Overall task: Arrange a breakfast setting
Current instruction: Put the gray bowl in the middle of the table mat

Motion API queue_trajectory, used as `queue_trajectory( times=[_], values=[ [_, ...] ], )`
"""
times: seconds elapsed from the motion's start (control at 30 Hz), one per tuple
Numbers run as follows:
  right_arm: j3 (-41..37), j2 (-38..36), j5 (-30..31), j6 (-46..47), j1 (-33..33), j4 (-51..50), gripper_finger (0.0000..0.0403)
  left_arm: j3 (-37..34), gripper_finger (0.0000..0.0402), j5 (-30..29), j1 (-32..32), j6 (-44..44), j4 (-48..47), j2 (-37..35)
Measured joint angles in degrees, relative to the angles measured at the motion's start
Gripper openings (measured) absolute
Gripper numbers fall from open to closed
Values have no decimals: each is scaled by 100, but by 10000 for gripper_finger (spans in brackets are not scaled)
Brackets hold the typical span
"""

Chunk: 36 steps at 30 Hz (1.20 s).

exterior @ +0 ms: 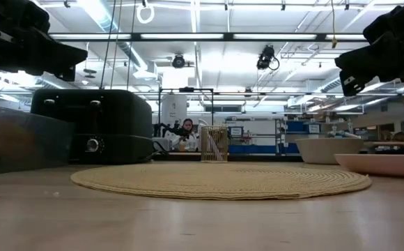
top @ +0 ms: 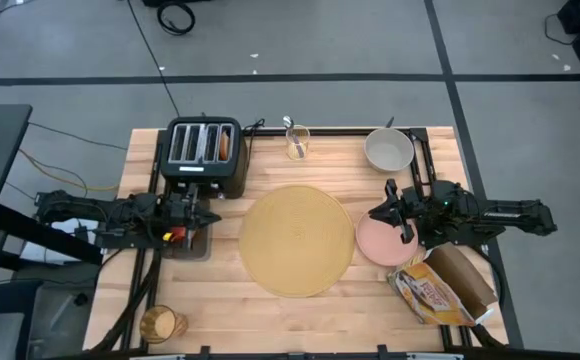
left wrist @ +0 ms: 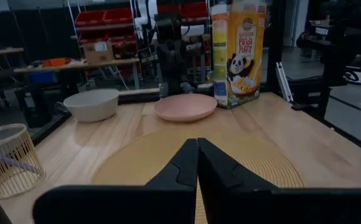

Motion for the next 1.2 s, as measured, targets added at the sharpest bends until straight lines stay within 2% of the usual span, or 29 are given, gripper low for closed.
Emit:
queue_trajectory(
  times=[0.07,0.17,0.3,0.4,0.47,0.53,0.63,0.7,0.77,0.87,0.97,1.2],
  values=[
    [1,0,301,-65,-5,0,53,-2,14,5,-1,-381,221,-2],
    [0,3,563,-68,-5,118,53,0,14,-26,-1,-1467,633,0],
    [0,-2,686,288,-5,1342,53,-1,14,-56,-1,-2435,1105,-2],
    [0,3,967,778,-5,2305,53,-1,14,-58,-1,-2773,1322,-1],
    [0,1,1492,1570,-5,3289,53,0,14,-83,-1,-2872,1635,-1],
    [2,1,2263,2370,-5,4111,53,-1,14,-309,-1,-2879,1872,-4],
    [3,1,3550,2588,-5,4857,53,-2,14,-1029,-1,-2895,2152,0],
    [57,25,4434,2617,-7,4907,53,0,14,-1346,5,-2897,2386,36],
    [334,137,4633,2671,-11,4393,53,59,14,-1358,1,-2862,2618,125],
    [1195,608,4391,3169,21,2253,52,487,13,-1434,-1,-2606,2494,483],
    [2300,1554,4301,3682,50,10,53,1015,13,-1839,-1,-2592,2207,1018],
    [4678,4016,3959,3413,-152,-3632,67,2003,13,-2205,6,-2165,1416,1965]
  ],
)
